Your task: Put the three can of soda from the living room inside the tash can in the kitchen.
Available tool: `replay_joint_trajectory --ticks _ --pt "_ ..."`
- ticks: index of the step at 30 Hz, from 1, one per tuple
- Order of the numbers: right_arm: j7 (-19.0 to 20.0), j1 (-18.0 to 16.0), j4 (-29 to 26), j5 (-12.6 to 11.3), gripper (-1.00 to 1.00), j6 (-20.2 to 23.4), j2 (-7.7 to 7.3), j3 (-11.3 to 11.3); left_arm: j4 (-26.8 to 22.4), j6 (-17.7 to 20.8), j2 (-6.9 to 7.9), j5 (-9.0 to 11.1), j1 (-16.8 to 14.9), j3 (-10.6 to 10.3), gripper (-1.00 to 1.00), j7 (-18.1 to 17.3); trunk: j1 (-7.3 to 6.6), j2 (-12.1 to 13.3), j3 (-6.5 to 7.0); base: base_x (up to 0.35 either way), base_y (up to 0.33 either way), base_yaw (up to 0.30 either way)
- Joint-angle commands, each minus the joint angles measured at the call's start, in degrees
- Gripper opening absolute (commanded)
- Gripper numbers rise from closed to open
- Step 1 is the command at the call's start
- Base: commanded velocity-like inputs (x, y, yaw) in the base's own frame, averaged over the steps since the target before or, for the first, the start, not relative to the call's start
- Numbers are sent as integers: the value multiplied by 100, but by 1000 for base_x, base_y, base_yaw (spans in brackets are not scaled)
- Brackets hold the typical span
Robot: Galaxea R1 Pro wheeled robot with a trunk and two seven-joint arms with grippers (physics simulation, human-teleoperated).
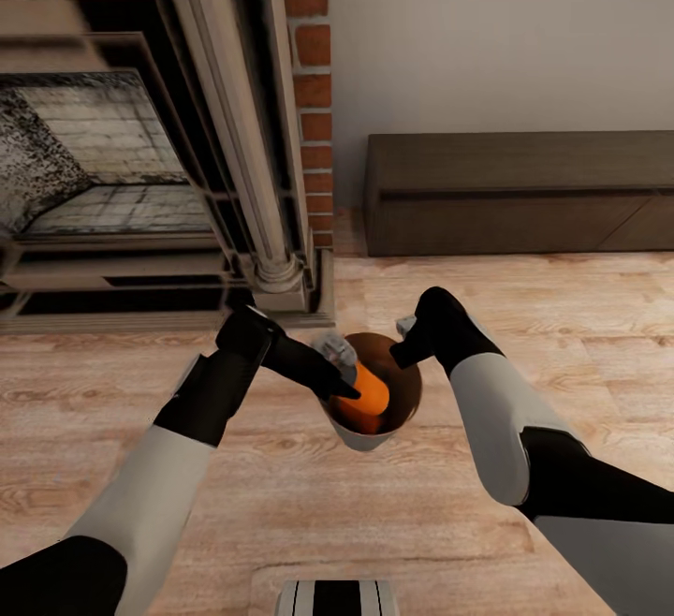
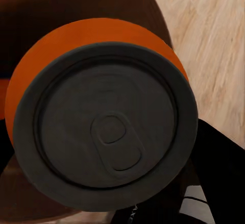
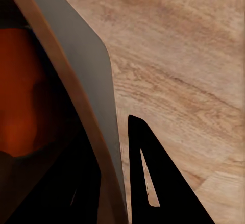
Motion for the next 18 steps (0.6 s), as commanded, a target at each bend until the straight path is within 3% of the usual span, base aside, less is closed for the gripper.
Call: replay_joint_trajectory --ticks 1,12,18 --pt "15 -27 3 -93 -100 55 9 -7 42 0 -22 8 20 -14 -100 116 0 0 0 0 0 0" --pt "33 -212 3 -98 -100 55 9 -10 328 0 -105 43 66 -67 -100 782 0 0 0 0 0 0" --pt "33 -217 6 -100 -100 55 9 -15 377 0 -119 56 67 -79 -100 887 0 0 0 0 0 0"
